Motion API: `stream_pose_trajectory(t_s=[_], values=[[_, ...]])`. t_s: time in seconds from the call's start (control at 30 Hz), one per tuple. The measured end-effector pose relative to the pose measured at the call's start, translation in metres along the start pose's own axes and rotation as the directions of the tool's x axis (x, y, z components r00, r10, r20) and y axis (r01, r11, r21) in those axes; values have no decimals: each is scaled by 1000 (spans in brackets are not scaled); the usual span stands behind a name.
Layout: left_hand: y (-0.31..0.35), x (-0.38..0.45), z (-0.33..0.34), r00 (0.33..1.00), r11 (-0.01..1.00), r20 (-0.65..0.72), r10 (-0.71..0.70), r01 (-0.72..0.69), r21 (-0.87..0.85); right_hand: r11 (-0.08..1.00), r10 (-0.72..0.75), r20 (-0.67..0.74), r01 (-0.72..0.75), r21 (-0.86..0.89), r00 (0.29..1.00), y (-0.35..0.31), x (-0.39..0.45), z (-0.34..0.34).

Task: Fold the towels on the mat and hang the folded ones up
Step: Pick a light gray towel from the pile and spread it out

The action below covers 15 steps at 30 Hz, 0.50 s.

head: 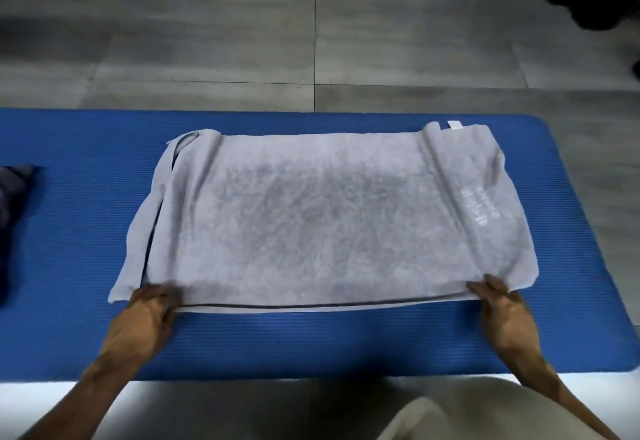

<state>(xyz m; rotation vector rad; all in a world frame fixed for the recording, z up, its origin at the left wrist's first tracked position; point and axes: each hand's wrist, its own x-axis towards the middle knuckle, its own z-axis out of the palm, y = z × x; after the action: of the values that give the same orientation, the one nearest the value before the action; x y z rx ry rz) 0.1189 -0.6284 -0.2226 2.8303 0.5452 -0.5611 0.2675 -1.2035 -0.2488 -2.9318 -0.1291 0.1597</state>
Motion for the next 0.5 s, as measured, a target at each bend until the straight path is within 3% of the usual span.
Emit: stream_pose_trajectory(t_s=[0.2, 0.3, 0.37, 0.43, 0.5], values=[[-24, -4, 7, 984, 990, 174, -44, 20, 140, 996, 91, 52, -92, 15, 994, -19, -56, 1], [19, -8, -23, 966, 960, 260, 0, -73, 270, 989, 136, 27, -138, 56, 990, -22, -59, -10], [51, -2, -26, 973, 932, 223, 58, -133, 338, 967, 224, -45, -216, 135, 974, -16, -45, -22], [91, 4, -20, 964, 929, 190, 183, -233, 288, 891, 414, -101, -381, 246, 904, 1, -21, -29], [127, 9, -6, 936, 933, 187, 299, -328, 148, 734, 621, -49, -559, 385, 782, 23, 6, -30]])
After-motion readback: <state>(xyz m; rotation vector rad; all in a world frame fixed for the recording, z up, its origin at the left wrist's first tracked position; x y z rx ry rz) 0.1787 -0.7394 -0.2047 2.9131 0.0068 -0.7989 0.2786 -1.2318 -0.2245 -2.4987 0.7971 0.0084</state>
